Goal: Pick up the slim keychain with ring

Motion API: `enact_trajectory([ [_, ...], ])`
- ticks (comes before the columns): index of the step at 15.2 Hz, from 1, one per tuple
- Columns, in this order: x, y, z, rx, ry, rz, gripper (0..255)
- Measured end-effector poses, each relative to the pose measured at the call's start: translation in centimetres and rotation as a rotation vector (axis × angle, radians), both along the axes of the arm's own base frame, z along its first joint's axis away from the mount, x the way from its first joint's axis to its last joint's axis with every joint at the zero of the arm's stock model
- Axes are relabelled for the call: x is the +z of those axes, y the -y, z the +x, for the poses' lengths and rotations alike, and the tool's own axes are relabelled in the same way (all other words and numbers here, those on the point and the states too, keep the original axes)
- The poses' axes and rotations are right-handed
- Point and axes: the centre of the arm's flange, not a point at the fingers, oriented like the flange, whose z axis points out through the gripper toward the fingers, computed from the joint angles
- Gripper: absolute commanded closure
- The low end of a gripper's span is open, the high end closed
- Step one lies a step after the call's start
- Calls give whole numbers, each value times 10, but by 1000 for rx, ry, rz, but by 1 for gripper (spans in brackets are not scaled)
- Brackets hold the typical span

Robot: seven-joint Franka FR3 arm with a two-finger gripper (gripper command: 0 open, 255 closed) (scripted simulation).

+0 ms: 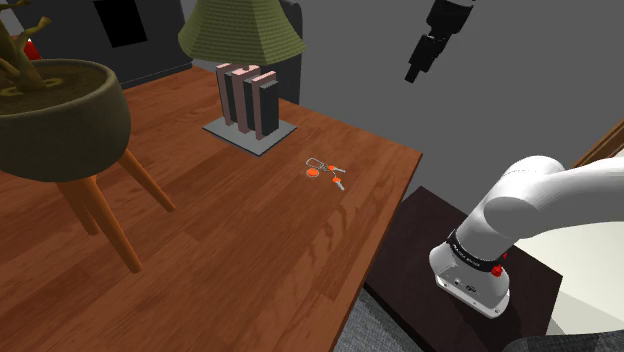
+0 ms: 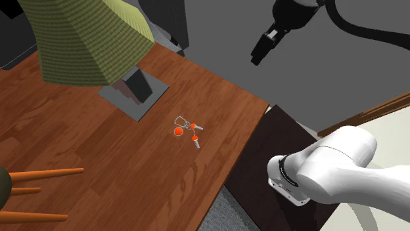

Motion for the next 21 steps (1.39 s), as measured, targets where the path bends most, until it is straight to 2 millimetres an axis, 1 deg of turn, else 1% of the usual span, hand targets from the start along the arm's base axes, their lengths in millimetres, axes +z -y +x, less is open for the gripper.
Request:
enact_trajectory([
  [2,-2,-3,2,11,-2,1,0],
  [3,-8,-10,4,27,-5,2,0],
  [7,-32,-50,23,111,-22,6,0],
  [11,-60,-92,31,199,-39,10,0],
  [12,-65,-106,33,221,-43,12,0],
  [13,-72,-113,37,243,-47,13,0],
  [15,-89,-138,39,287,-56,16,0],
  [18,-106,-169,42,354,-68,19,0],
  [21,-130,-202,41,421,-81,23,0],
])
